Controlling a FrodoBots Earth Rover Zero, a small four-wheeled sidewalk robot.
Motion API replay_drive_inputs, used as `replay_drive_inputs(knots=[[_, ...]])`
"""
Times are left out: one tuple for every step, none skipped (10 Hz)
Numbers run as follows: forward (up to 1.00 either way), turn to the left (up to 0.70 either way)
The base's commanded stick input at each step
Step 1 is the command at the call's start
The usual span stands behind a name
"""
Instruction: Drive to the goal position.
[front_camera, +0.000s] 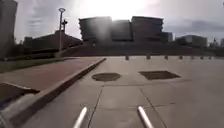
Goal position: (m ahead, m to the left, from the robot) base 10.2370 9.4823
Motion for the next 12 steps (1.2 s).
replay_drive_inputs(knots=[[1.00, 0.00], [1.00, 0.00], [1.00, 0.00], [1.00, 0.00], [1.00, -0.08], [1.00, -0.27], [1.00, -0.27], [1.00, -0.27], [1.00, -0.27], [1.00, -0.27], [1.00, -0.27], [1.00, -0.27]])
